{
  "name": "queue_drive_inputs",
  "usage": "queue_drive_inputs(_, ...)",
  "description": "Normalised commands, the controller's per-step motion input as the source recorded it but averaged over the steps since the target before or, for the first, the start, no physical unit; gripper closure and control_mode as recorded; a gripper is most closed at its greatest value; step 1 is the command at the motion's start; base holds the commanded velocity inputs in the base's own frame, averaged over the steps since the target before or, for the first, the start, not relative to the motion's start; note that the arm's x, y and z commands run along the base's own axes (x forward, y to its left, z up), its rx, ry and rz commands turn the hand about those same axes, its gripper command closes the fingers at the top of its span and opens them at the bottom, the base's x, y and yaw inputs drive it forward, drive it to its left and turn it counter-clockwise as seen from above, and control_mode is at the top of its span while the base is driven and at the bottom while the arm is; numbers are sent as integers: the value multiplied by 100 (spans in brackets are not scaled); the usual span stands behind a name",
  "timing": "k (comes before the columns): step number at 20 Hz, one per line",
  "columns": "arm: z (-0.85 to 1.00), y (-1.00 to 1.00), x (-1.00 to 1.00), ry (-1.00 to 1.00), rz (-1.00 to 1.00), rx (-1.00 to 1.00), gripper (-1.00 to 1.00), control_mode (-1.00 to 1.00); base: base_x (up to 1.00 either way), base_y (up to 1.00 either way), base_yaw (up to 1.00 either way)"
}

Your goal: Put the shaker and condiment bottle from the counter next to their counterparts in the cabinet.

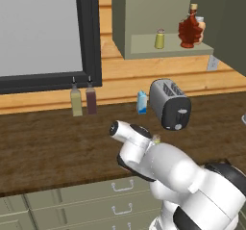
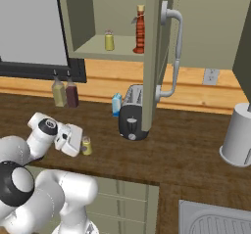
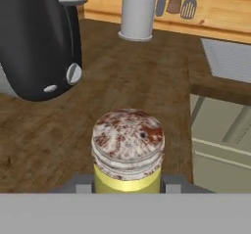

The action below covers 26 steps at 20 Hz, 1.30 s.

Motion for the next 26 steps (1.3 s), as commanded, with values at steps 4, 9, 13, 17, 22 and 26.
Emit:
queue_drive_inputs(4, 100, 5, 0, 4, 13, 2, 100, -100, 0, 0, 0)
queue_drive_inputs(9, 100, 0, -2, 8, 17, 4, 100, -100, 0, 0, 0)
queue_drive_inputs(13, 99, 0, -1, 19, 29, 4, 100, -100, 0, 0, 0)
queue_drive_inputs(17, 85, 0, 0, 20, 44, 8, 100, -100, 0, 0, 0)
queue_drive_inputs(22, 80, 0, 1, 16, 48, 11, 100, -100, 0, 0, 0)
queue_drive_inputs(26, 87, 0, 42, 16, 52, 4, 100, -100, 0, 0, 0)
